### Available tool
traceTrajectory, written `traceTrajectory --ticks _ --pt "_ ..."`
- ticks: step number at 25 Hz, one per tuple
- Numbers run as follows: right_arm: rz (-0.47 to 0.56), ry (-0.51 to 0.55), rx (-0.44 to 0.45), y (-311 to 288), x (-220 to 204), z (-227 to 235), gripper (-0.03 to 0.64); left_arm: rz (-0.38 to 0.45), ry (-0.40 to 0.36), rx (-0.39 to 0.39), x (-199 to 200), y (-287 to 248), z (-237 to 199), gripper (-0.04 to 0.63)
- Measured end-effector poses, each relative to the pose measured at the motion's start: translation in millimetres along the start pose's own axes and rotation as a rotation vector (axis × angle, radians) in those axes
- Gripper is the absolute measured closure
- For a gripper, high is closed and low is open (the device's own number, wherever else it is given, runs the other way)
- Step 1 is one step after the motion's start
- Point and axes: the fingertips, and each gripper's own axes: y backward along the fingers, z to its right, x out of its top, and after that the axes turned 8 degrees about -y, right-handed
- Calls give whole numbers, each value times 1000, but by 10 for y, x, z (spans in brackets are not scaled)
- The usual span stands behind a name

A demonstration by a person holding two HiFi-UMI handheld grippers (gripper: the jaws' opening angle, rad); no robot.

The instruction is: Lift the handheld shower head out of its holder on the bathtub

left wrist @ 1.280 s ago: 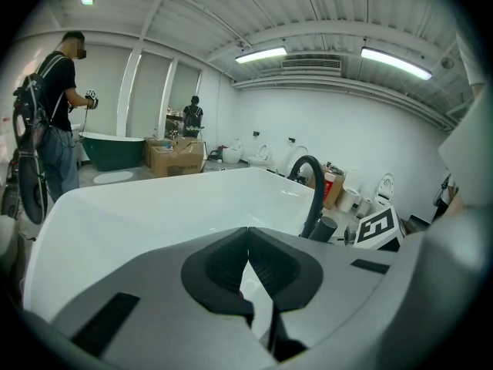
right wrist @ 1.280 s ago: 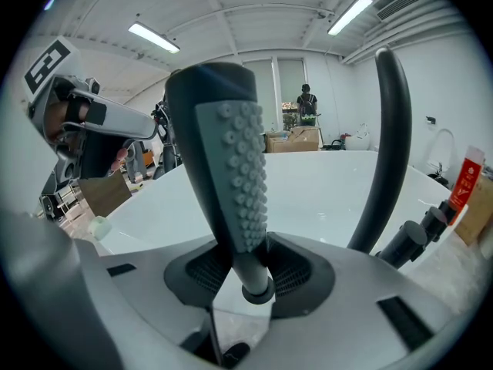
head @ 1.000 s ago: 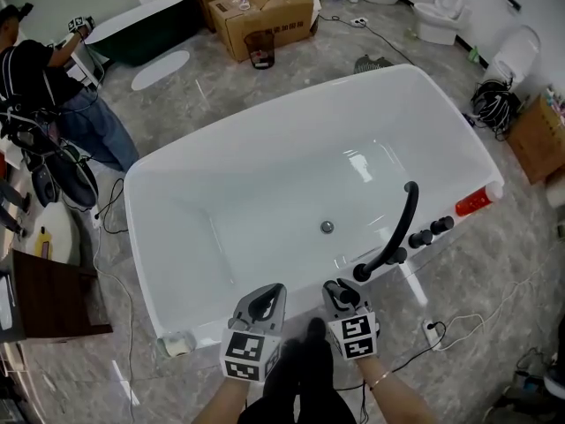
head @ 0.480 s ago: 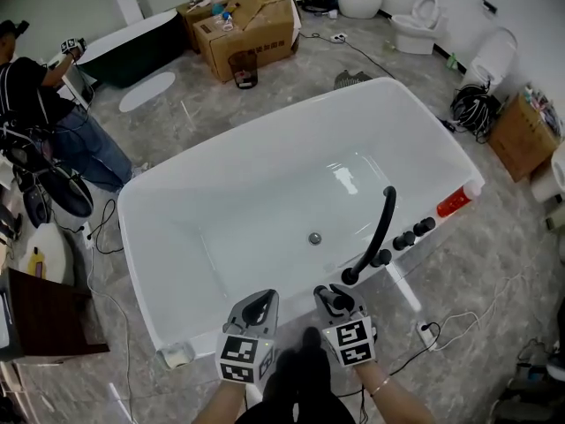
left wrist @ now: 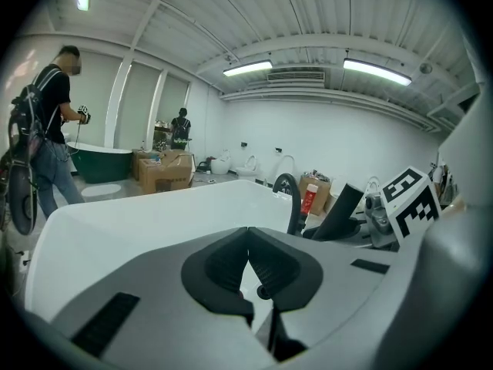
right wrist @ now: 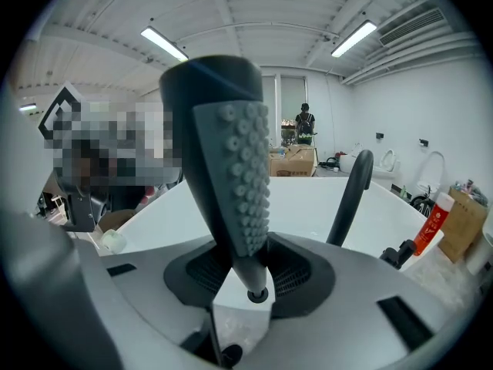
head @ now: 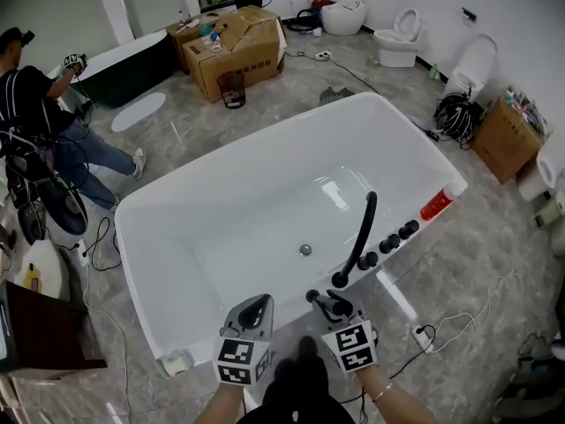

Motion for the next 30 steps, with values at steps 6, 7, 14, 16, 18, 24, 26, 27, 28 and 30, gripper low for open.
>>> traceTrajectory --ticks 6,7,14,16,18,24,26,27,28,30 --pt "43 8 4 375 172 -145 479 14 -14 0 29 236 136 575" --pt "51 13 2 435 203 -164 479 18 -16 -1 43 275 158 575" --pt "85 41 5 778 430 -385 479 43 -39 -16 142 523 225 575" --pt "86 46 8 862 475 -429 479 51 -45 -21 176 571 244 575" --pt "89 51 12 940 528 -483 479 61 -48 -23 218 622 242 575" --pt "117 60 10 1194 673 -630 479 73 -59 -29 280 774 260 575" --pt "129 56 10 1259 703 -662 479 78 -62 -33 288 813 280 575" --pt "134 55 11 1288 720 -674 479 80 -63 -34 297 828 289 575" --pt "139 54 11 1317 738 -683 479 83 -63 -35 308 840 299 575" --pt "146 54 10 1376 770 -699 479 89 -63 -35 330 866 322 575"
